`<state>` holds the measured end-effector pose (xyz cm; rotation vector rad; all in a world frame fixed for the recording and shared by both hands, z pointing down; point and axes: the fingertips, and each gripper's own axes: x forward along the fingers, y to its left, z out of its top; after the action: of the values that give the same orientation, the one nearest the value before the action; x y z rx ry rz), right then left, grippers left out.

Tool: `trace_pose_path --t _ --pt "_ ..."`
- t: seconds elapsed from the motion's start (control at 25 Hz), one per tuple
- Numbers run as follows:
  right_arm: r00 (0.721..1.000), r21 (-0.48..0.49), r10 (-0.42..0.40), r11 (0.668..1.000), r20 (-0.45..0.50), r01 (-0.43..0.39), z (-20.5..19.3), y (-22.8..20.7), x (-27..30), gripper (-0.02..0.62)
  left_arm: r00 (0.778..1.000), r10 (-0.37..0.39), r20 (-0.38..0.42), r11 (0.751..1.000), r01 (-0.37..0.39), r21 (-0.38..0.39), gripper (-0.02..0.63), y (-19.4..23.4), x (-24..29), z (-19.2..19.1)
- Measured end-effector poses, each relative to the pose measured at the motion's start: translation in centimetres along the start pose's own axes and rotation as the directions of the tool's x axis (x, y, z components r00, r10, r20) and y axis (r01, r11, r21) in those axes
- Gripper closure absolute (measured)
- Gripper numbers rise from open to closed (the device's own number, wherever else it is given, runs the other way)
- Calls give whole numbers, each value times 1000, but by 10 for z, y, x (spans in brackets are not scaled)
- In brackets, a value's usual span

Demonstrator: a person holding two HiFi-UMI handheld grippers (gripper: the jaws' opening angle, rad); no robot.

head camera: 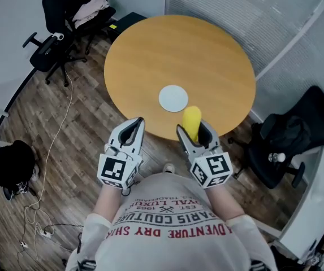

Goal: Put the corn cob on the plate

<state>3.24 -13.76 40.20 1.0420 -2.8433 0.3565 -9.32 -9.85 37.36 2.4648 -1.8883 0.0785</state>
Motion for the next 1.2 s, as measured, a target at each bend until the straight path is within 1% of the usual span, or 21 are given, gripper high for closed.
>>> trace_pose_path --t 0.2,0.4,0.48,0.6,0.76,0.92,1.12,1.2 --pt "1000 0 0 1000 -15 0 5 -42 20 330 1000 -2 -20 1000 2 1 572 -2 44 -7" --pt "998 26 -22 999 -52 24 -4 -67 37 330 999 -27 -43 1000 27 -13 572 4 76 -15" --pt "997 32 -34 999 -65 36 -7 -74 45 330 998 -43 -49 999 42 -22 572 9 88 -18" --pt "995 47 -67 996 -77 71 -9 -84 60 330 994 -87 -61 996 86 -21 572 18 108 -23" --pt "987 81 -135 986 -90 143 -10 -97 85 330 982 -167 -84 986 165 -21 572 37 137 -27" --pt "972 118 -210 968 -108 222 -14 -108 112 330 970 -228 -89 974 227 -22 572 68 169 -25" --pt "944 149 -289 938 -160 313 -30 -122 137 330 942 -319 -105 947 320 -12 572 92 202 -33" --pt "931 159 -308 927 -198 340 -44 -127 146 330 930 -352 -110 936 351 -29 572 97 211 -39"
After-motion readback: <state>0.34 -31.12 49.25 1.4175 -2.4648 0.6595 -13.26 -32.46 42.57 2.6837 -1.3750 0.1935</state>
